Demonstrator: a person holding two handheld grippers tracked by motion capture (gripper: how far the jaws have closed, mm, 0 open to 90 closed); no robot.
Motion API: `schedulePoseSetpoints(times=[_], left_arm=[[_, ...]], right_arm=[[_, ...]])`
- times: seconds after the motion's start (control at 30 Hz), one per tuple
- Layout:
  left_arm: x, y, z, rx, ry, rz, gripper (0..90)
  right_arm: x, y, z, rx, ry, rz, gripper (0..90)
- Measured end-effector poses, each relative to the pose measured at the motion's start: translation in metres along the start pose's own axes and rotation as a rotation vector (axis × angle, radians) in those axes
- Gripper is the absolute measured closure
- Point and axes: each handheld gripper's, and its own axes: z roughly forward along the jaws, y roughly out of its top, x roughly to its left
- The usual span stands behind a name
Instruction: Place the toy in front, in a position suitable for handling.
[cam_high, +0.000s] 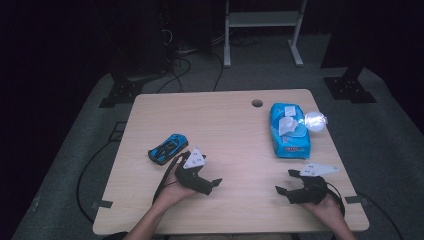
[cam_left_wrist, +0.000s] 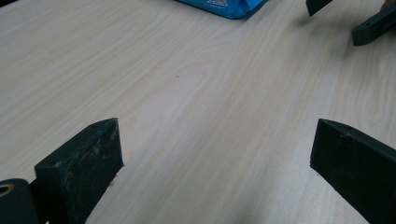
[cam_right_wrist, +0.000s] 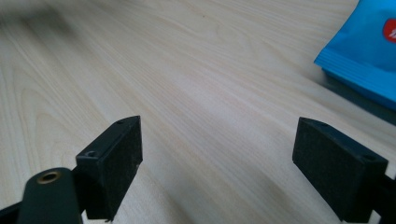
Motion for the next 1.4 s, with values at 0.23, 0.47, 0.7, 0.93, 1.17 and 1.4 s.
schedulePoseSetpoints(times=[0.23, 0.47, 0.7, 0.93, 1.17, 1.4], left_arm=[[0.016, 0.011, -0.013, 0.014, 0.057, 0.036, 1.6], [0.044, 0.02, -0.031, 0.027, 0.124, 0.01, 1.6], [0.077, 0.018, -0.047, 0.096, 0.182, 0.002, 1.6], [0.1, 0.007, -0.058, 0.125, 0.215, -0.039, 1.6], [0.125, -0.003, -0.061, 0.17, 0.242, -0.09, 1.6], [0.138, -0.009, -0.056, 0.223, 0.249, -0.113, 1.6]], right_arm=[[0.005, 0.006, -0.004, -0.02, -0.016, -0.028, 15.2], [0.007, 0.006, -0.003, -0.009, -0.019, -0.04, 15.2], [0.011, 0.007, -0.004, -0.016, -0.022, -0.05, 15.2], [0.011, 0.006, -0.003, -0.015, -0.014, -0.053, 15.2], [0.013, 0.007, -0.002, -0.007, -0.001, -0.06, 15.2], [0.013, 0.007, -0.003, -0.004, -0.017, -0.079, 15.2]])
